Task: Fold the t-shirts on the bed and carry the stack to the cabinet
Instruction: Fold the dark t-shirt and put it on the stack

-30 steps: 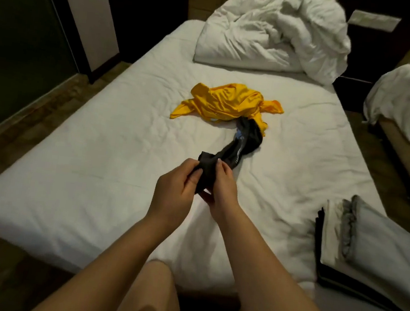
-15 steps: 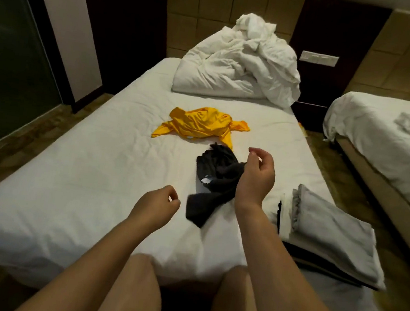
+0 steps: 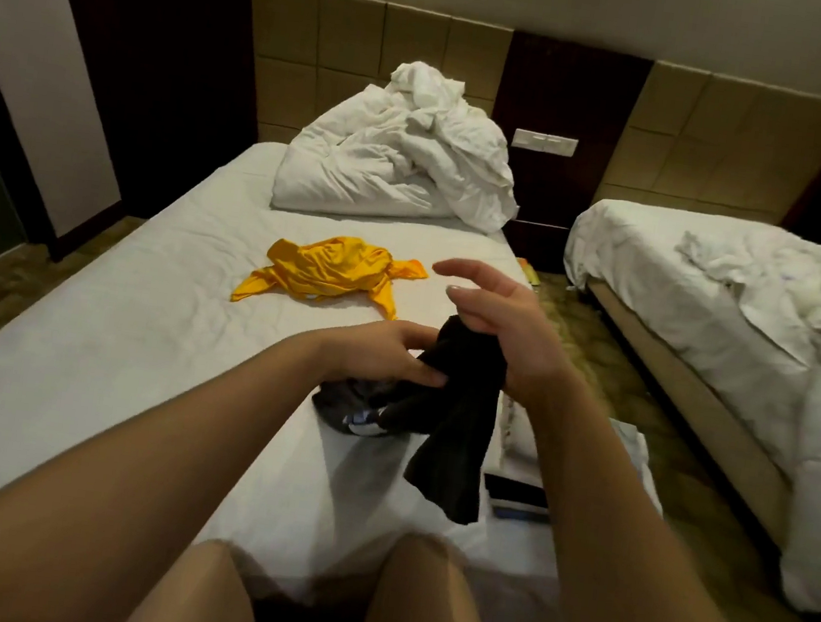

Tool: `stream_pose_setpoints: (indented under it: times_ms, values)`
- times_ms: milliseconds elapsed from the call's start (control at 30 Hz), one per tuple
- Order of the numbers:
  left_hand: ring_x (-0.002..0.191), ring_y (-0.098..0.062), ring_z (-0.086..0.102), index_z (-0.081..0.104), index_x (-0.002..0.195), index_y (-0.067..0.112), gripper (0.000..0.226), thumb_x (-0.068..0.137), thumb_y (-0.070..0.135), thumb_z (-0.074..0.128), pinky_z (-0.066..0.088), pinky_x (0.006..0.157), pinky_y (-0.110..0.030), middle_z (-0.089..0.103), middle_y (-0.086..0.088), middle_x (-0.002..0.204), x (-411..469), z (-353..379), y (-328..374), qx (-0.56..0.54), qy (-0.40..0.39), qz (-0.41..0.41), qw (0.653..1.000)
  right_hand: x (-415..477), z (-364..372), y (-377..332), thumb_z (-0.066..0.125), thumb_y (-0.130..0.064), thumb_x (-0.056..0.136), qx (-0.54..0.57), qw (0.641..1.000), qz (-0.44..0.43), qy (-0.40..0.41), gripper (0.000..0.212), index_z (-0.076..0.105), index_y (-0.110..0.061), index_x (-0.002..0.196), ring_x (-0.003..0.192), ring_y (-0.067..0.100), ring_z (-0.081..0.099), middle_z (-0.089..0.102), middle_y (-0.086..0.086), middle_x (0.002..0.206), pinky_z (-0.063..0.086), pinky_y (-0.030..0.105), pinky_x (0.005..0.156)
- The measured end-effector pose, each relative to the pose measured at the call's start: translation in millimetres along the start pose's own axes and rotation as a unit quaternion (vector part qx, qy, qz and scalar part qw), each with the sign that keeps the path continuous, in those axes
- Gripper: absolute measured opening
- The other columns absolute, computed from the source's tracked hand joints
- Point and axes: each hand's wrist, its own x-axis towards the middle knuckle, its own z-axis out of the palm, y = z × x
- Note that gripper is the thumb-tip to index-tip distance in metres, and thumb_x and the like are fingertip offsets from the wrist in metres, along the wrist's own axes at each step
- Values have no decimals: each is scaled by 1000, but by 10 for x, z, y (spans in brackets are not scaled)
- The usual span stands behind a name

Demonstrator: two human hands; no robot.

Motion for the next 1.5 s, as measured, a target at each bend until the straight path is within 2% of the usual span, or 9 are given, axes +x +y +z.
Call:
stream_pose_setpoints:
  times_ms: [200, 333, 467, 633, 767, 1033, 1233, 1400, 1500]
  values:
    - [69, -8, 50, 60, 80, 6, 14, 79, 13, 72, 37, 66, -22, 52, 0, 70, 58, -174, 246, -6, 113, 48, 992, -37, -395, -401, 74, -22, 78, -305, 946, 70, 80, 56, 50, -26, 128, 72, 11, 60, 64, 5, 93, 47, 21, 64]
    - [54, 0, 38, 48, 63, 18, 31, 72, 15, 78, 27, 50, -14, 41, 5, 60, 3, -354, 482, 104, 176, 78, 976, 14, -405, -538, 69, -41, 80, -489, 866, 95, 34, 30, 69, -23, 104, 75, 8, 63, 68, -7, 89, 49, 23, 65]
    - [57, 5, 41, 53, 70, 15, 24, 74, 18, 76, 31, 55, -11, 45, 7, 66, -118, -631, 769, 121, 205, 104, 966, 156, -317, -774, 66, -27, 85, -387, 911, -89, 114, 6, 70, -25, 80, 70, -2, 61, 67, -8, 75, 48, 25, 72]
    - [81, -10, 55, 62, 99, 2, 27, 87, 26, 63, 40, 71, -22, 56, -2, 82, -278, -1093, 1126, 77, 180, 96, 976, 390, -63, -1248, 60, -18, 90, -300, 916, -215, 158, 9, 67, -21, 85, 81, 8, 61, 64, -9, 79, 47, 27, 77]
    - [91, -12, 64, 64, 102, 11, 29, 77, 25, 62, 48, 79, -23, 65, 2, 88, -393, -1331, 1299, -3, 155, 120, 981, 469, 53, -1588, 54, -21, 94, -228, 931, -220, 183, 10, 64, -21, 92, 91, 12, 60, 62, -7, 87, 49, 31, 86]
    - [76, -10, 68, 57, 99, 15, 14, 86, 11, 59, 54, 61, -21, 64, -1, 90, -396, -1245, 1299, -206, 193, 133, 950, 401, -98, -1610, 55, -25, 93, -182, 950, -170, 187, 12, 64, -28, 85, 94, 14, 60, 64, -3, 92, 51, 35, 88]
    - [71, 0, 62, 64, 86, 12, 11, 83, 2, 61, 53, 66, -14, 60, 1, 82, -276, -1088, 1374, -53, 319, 185, 928, 387, -136, -1452, 62, -33, 87, -333, 934, -123, 23, 34, 58, -24, 120, 100, 6, 58, 62, -6, 108, 48, 20, 83]
    - [85, -10, 63, 66, 87, 16, 16, 83, 1, 61, 55, 69, -18, 63, -1, 87, -233, -1027, 1487, -28, 312, 153, 937, 486, 77, -1373, 58, -31, 90, -422, 894, -149, 19, 19, 66, -14, 91, 86, 20, 60, 61, 5, 82, 46, 27, 74]
    - [89, -18, 67, 59, 102, 18, 23, 84, 4, 62, 57, 71, -23, 63, -9, 102, -296, -1075, 1375, -129, 210, 89, 965, 547, 48, -1320, 54, -30, 93, -394, 902, -162, 61, 22, 66, -13, 87, 84, 18, 57, 60, -1, 78, 43, 27, 70]
